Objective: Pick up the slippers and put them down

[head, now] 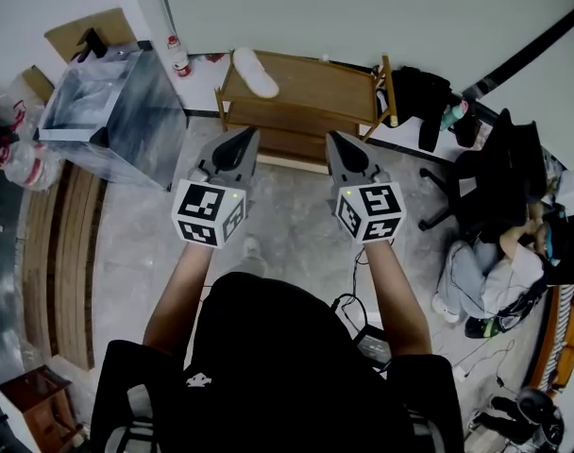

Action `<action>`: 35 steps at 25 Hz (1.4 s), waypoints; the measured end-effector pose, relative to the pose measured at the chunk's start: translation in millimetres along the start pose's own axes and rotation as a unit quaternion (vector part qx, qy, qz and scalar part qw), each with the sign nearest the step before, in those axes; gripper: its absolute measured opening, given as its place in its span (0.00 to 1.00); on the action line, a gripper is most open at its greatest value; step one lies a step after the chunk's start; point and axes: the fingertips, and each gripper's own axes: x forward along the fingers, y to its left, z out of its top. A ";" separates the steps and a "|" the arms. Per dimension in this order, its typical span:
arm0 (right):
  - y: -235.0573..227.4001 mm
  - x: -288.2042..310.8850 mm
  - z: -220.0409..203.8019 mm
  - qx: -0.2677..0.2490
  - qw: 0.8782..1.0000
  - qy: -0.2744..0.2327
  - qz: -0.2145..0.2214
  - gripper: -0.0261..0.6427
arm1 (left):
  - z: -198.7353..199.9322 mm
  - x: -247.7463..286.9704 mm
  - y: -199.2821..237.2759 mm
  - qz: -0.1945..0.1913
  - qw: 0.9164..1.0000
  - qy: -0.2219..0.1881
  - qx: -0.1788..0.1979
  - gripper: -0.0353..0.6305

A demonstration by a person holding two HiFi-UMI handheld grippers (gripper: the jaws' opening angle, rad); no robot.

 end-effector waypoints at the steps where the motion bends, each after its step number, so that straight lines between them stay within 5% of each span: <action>1: -2.1 8.6 1.4 0.000 1.000 0.001 -0.001 0.03 | 0.5 5.3 7.2 -0.001 1.000 0.001 -0.003 0.06; 18: -15.6 130.5 4.2 0.001 1.000 0.014 -0.015 0.03 | -11.2 76.5 116.1 -0.011 0.999 0.016 -0.034 0.06; 35: -57.7 196.8 -3.2 -0.004 1.000 0.030 -0.006 0.03 | -35.3 136.1 153.4 0.000 0.998 0.042 -0.044 0.06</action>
